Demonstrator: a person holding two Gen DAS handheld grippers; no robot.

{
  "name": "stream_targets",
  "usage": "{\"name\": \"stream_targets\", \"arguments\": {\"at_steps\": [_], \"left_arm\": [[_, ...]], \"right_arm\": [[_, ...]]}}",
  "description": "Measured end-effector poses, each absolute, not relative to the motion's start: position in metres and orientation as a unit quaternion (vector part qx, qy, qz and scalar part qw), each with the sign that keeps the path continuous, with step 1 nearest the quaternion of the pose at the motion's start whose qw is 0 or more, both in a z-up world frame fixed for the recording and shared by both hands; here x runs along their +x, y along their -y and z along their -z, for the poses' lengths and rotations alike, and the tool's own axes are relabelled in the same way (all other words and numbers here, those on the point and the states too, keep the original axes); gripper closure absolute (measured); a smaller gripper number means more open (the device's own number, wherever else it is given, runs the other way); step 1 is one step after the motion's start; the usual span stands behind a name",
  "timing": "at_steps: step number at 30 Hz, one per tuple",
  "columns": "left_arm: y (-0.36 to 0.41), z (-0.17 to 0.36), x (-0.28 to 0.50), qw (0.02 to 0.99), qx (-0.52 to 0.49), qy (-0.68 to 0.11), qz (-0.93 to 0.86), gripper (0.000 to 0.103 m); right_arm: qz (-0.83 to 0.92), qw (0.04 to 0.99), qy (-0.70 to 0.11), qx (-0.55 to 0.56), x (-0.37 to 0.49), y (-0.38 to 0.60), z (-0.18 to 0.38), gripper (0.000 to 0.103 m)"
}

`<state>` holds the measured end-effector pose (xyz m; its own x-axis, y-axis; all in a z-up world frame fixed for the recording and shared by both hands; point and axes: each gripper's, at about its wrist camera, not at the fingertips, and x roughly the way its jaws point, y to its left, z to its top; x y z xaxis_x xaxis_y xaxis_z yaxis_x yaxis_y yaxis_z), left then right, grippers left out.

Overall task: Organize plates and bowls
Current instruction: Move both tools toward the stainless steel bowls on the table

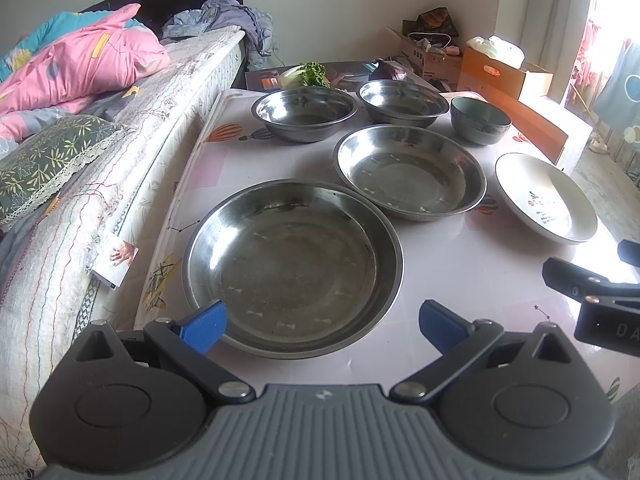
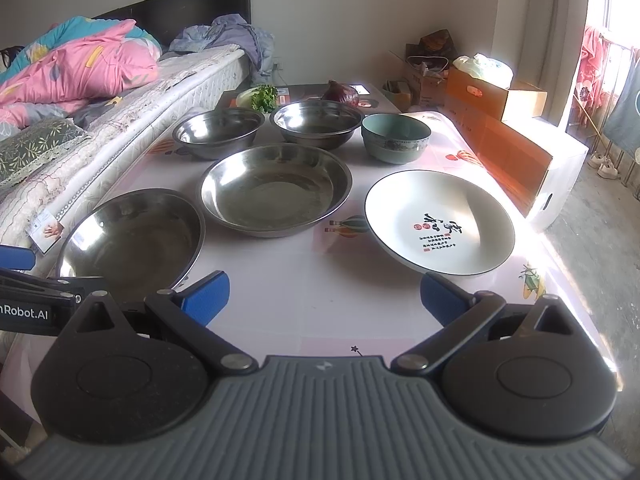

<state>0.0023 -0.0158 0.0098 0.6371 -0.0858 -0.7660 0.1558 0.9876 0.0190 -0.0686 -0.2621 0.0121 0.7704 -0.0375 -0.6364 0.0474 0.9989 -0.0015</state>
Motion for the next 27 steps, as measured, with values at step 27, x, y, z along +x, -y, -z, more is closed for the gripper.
{"name": "stream_targets", "arguments": {"at_steps": [27], "left_arm": [[0.0111,-0.0035,0.0048,0.9,0.038,-0.429,0.061,0.0]], "right_arm": [[0.033,0.937,-0.347,0.003,-0.0637,0.2625,-0.003,0.001]]}}
